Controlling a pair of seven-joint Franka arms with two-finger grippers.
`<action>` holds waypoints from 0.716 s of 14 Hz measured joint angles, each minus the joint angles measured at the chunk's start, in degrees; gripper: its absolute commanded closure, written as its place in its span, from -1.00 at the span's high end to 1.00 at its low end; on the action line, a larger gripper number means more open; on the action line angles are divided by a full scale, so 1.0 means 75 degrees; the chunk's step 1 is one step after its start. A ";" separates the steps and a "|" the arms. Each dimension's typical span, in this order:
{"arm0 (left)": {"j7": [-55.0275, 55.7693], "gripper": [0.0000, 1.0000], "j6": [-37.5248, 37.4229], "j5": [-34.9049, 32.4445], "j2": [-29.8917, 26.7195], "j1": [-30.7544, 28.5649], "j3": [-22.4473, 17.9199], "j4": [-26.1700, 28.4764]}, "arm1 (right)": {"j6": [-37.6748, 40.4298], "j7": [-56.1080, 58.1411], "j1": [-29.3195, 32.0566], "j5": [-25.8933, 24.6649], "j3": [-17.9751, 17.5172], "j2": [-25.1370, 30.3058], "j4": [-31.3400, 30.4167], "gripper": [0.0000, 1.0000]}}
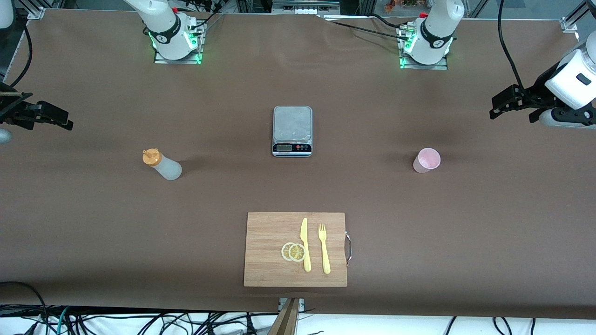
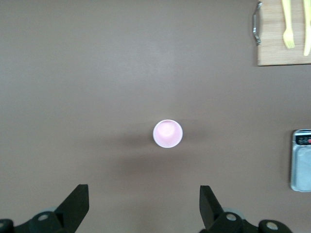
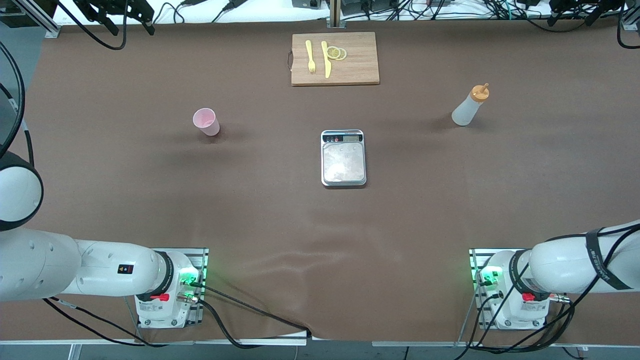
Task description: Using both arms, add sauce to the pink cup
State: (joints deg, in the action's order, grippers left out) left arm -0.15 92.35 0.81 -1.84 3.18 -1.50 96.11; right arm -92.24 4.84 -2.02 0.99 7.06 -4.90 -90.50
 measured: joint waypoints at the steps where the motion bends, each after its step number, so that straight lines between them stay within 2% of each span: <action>1: 0.0121 1.00 0.0000 -0.0234 0.0000 0.0000 0.0014 0.0000 | 0.0000 0.0000 0.0003 0.0000 0.0000 0.0000 0.0000 1.00; 10: 0.0705 1.00 0.0000 -0.0444 0.0001 0.0007 0.0112 0.0073 | 0.0000 0.0000 0.0027 0.0000 0.0029 0.0000 0.0000 1.00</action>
State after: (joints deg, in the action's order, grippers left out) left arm 5.14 92.35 -2.53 -1.84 3.23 -0.67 96.66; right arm -92.24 4.84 -1.81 0.99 7.27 -4.90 -90.50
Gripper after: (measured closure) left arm 0.000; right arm 0.000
